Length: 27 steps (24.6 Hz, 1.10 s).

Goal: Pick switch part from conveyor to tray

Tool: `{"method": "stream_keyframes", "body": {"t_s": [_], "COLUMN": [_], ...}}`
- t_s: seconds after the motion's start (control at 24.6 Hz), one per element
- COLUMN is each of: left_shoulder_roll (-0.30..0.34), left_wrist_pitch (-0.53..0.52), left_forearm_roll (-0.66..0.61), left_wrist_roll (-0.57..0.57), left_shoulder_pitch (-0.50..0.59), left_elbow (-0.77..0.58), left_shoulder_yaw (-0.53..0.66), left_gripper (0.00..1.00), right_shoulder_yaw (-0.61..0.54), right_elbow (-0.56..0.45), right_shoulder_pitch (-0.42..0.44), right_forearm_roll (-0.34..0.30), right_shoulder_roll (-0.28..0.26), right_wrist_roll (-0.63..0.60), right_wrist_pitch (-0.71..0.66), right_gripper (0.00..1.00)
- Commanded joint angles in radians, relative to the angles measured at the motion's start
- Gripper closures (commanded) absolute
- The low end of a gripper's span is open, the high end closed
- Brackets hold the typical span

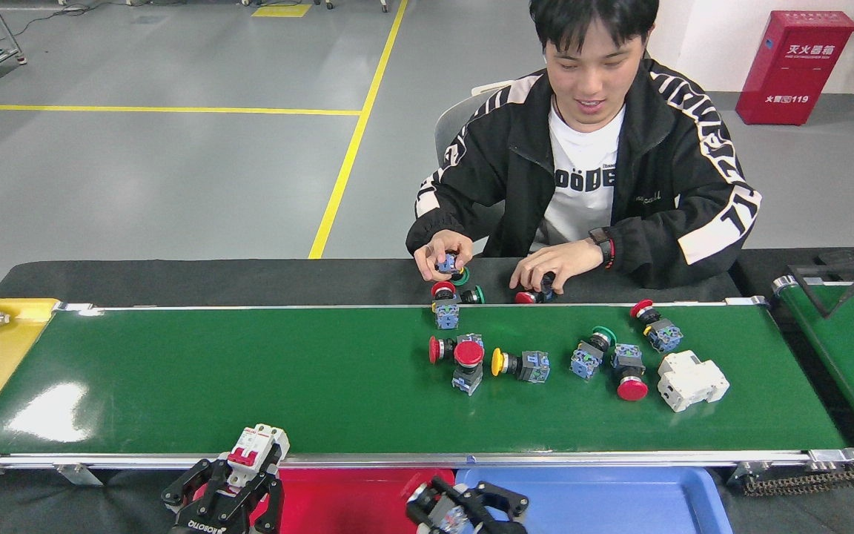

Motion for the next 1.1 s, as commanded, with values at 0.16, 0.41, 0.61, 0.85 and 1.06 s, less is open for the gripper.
{"method": "stream_keyframes", "body": {"t_s": [0.16,0.41,0.61,0.85,1.06], "left_shoulder_roll": [-0.003,0.009,0.009,-0.048,-0.071], "left_wrist_pitch": [-0.002,-0.139,-0.18,-0.174,-0.174], "left_forearm_roll": [0.006,0.009,-0.013,-0.112,-0.169], "left_wrist_roll": [0.011,0.025,0.008,-0.069,-0.081], "left_shoulder_pitch": [-0.004,-0.035,-0.129,-0.244,-0.259], "left_elbow": [-0.017,-0.017,-0.017,0.084,0.118], "left_shoulder_yaw": [0.003,-0.069,-0.305,-0.601,-0.644], "left_gripper": [0.94,0.92,0.91,0.71,0.0], "right_shoulder_yaw": [-0.018,-0.322,-0.65,-0.79,-0.784], "right_elbow": [-0.013,-0.017,-0.016,0.006,0.009], "right_shoulder_pitch": [-0.012,-0.036,-0.035,-0.013,-0.013], "right_forearm_roll": [0.0,-0.005,-0.046,-0.155,-0.155], "right_shoulder_roll": [0.014,0.034,0.017,-0.072,-0.069], "right_wrist_roll": [0.019,0.002,-0.04,-0.04,-0.037], "right_wrist_pitch": [0.059,0.108,0.092,0.031,0.037], "right_gripper": [0.03,0.03,0.03,0.03,0.03]}}
